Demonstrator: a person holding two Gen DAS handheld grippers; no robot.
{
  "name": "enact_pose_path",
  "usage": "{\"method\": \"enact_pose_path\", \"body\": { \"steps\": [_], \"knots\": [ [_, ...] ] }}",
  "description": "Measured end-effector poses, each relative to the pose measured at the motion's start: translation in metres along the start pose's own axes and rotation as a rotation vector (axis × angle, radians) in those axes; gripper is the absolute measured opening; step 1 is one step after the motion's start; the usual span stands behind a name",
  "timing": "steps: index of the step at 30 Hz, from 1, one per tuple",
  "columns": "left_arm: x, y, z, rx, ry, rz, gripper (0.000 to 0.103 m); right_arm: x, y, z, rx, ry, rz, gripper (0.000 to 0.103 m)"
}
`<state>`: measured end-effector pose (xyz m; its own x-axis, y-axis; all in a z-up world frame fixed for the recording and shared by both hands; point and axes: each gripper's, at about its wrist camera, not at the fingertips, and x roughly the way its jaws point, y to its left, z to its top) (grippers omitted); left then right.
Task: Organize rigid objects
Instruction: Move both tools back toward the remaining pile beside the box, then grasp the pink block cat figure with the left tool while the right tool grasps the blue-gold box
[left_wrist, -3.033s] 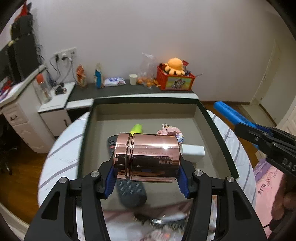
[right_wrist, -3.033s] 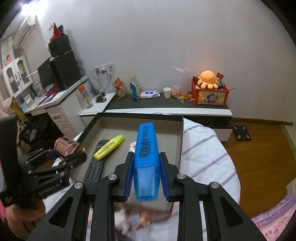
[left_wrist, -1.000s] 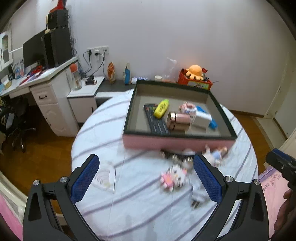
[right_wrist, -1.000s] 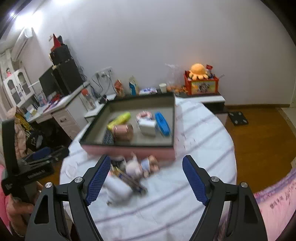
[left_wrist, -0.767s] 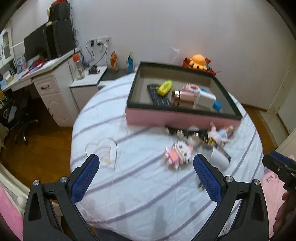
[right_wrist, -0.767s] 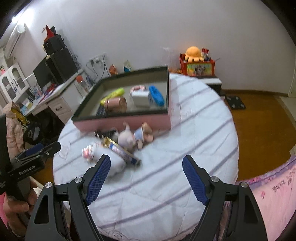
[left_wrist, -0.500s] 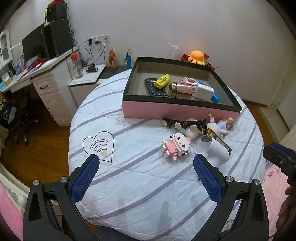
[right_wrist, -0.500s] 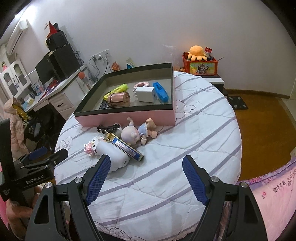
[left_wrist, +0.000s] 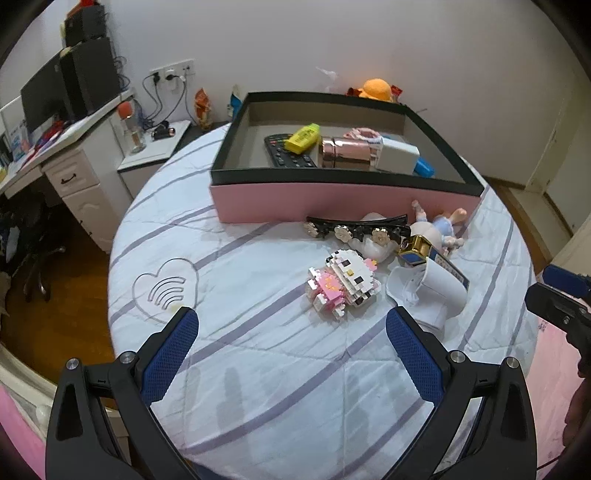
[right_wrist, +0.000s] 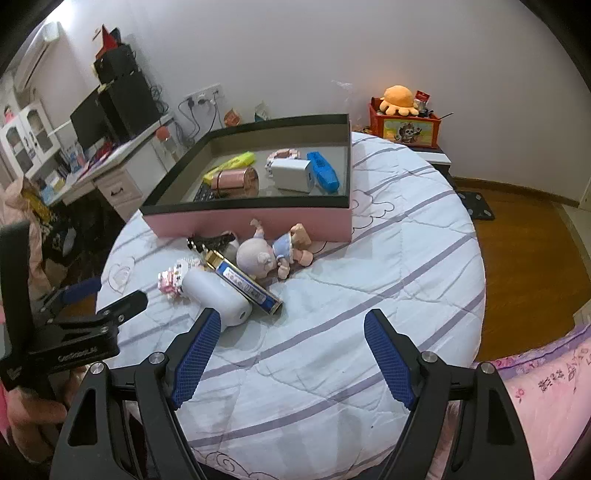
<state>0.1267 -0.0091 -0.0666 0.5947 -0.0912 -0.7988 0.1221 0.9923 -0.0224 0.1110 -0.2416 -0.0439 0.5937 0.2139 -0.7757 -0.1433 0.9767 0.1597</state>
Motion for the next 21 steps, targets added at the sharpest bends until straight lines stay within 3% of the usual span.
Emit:
{"method": "enact_pose_path", "body": {
  "steps": [7,14,21],
  "knots": [
    [0.024,-0.006,0.008,0.029,0.022,-0.018,0.103,0.012,0.001,0.002,-0.046,0.028,-0.022,0.081],
    [0.049,-0.015,0.008,0.097,0.059,0.001,0.103,0.038,0.003,0.005,-0.171,0.090,-0.081,0.081],
    [0.064,-0.019,0.014,0.136,0.070,-0.014,0.102,0.057,0.014,0.011,-0.259,0.114,-0.054,0.075]
  ]
}}
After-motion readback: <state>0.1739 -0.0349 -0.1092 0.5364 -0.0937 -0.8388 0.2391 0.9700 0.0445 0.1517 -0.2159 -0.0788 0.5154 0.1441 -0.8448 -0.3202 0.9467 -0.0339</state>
